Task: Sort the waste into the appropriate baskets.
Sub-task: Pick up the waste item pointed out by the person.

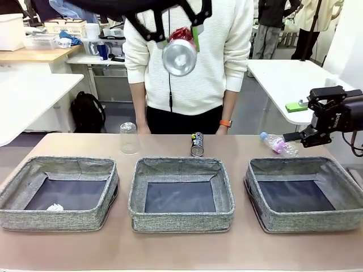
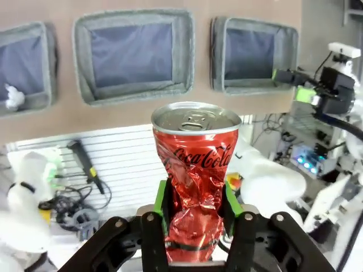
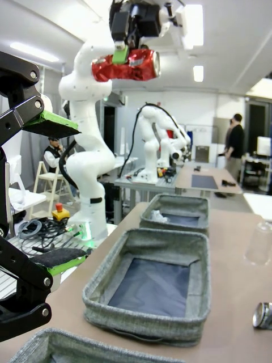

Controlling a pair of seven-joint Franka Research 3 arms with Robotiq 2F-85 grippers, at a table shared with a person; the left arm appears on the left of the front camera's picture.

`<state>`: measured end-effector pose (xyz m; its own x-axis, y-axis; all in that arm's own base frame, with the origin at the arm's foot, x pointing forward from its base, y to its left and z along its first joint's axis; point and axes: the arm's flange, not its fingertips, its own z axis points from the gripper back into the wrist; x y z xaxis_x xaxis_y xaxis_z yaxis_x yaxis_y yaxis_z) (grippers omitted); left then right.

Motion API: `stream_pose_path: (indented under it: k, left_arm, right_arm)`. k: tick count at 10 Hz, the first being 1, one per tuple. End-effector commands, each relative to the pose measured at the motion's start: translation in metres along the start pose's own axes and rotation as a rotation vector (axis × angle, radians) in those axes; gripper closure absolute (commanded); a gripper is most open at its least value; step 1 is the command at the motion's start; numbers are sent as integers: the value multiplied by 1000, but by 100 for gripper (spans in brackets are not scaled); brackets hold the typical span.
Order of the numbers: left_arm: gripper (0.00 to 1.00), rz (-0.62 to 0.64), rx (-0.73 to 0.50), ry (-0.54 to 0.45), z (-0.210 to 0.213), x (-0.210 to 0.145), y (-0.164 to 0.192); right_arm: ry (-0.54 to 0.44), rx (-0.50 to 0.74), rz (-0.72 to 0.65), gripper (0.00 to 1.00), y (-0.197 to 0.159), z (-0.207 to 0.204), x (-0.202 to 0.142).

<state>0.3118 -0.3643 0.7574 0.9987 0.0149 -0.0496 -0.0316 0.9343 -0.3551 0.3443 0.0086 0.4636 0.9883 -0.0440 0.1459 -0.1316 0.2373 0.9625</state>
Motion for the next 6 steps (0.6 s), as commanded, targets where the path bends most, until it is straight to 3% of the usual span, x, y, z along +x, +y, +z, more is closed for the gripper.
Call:
stream_pose_path:
  k: [1,4,5,6]
  left_arm:
    - [58,13,49,89,26,16,-33]
    - [58,-56,205,243,30,26,-36]
    - [58,-4,75,144,12,19,-19]
    - [58,-4,75,144,12,19,-19]
  right_arm:
    - [3,3,-19,0,4,2,0]
    - [3,3,-19,0,4,2,0]
    - [3,3,-19,0,4,2,0]
    - [3,3,-19,0,4,2,0]
